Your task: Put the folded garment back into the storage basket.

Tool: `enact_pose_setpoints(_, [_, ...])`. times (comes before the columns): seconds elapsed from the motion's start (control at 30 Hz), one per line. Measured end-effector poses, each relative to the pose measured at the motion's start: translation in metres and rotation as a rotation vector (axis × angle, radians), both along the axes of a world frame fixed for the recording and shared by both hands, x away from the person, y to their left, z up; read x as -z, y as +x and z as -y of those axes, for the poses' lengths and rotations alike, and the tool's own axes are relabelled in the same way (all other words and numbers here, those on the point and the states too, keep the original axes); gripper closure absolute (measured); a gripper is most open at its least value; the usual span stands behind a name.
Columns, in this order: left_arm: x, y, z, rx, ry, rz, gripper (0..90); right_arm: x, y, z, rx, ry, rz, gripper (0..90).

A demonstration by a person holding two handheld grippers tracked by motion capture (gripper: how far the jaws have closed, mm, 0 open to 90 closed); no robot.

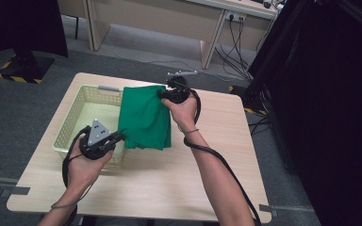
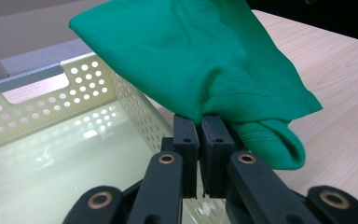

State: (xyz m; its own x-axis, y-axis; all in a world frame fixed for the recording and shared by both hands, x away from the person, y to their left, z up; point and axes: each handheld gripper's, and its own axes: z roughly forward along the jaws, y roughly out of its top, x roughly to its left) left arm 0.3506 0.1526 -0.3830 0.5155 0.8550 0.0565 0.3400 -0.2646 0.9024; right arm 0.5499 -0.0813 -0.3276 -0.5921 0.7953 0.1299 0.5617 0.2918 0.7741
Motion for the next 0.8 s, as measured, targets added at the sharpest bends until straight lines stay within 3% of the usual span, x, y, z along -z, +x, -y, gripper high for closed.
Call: enact_pose_setpoints(0.8, [-0.003,-0.004,-0.014,-0.04,0.002,0.006,86.3,-0.004,0.0,-0.019,-0.025,-0.001,0.006,78.9])
